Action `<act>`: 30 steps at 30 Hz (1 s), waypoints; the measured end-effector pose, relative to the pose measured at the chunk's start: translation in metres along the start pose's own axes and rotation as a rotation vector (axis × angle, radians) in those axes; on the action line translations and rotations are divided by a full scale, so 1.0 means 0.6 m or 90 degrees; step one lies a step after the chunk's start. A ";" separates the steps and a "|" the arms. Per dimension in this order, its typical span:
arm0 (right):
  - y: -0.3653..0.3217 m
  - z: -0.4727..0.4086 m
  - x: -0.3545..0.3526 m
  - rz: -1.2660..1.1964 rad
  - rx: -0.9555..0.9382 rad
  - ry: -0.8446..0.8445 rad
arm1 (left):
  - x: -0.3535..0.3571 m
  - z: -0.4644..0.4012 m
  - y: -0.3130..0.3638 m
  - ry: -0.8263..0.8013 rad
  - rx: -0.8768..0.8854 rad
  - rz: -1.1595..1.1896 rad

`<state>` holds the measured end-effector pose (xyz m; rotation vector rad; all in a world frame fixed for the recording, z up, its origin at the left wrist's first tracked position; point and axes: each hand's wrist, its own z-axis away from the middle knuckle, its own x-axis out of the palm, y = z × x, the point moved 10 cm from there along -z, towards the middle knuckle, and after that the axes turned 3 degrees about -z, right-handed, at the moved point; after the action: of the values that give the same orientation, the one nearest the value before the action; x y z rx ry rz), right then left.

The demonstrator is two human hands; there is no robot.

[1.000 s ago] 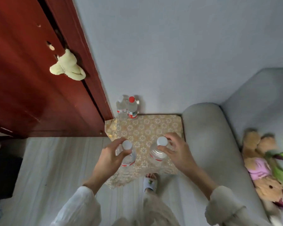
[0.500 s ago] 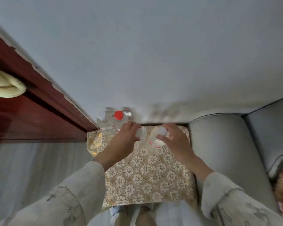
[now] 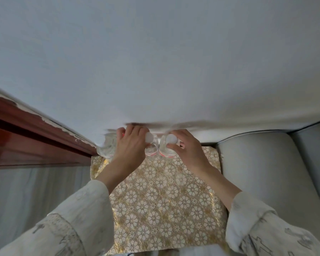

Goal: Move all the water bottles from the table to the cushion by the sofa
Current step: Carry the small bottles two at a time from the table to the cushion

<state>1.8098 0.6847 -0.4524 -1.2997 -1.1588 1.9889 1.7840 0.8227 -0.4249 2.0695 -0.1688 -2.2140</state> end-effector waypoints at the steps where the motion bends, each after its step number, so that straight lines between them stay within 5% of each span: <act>1: -0.002 -0.004 0.000 0.000 -0.003 0.003 | -0.002 -0.002 -0.004 0.003 -0.016 0.001; 20: -0.031 0.020 -0.022 0.013 0.045 -0.017 | -0.041 0.037 -0.007 -0.019 -0.139 0.119; 25: -0.107 0.097 -0.041 -0.032 0.055 -0.013 | -0.117 0.164 -0.024 0.093 -0.233 0.320; 30: -0.222 0.188 0.038 -0.008 0.003 -0.173 | -0.136 0.335 -0.072 0.044 -0.349 0.453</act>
<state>1.6922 0.7278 -0.3290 -1.0384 -1.2778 2.2087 1.5887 0.8796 -0.3374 1.4740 -0.2176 -1.5350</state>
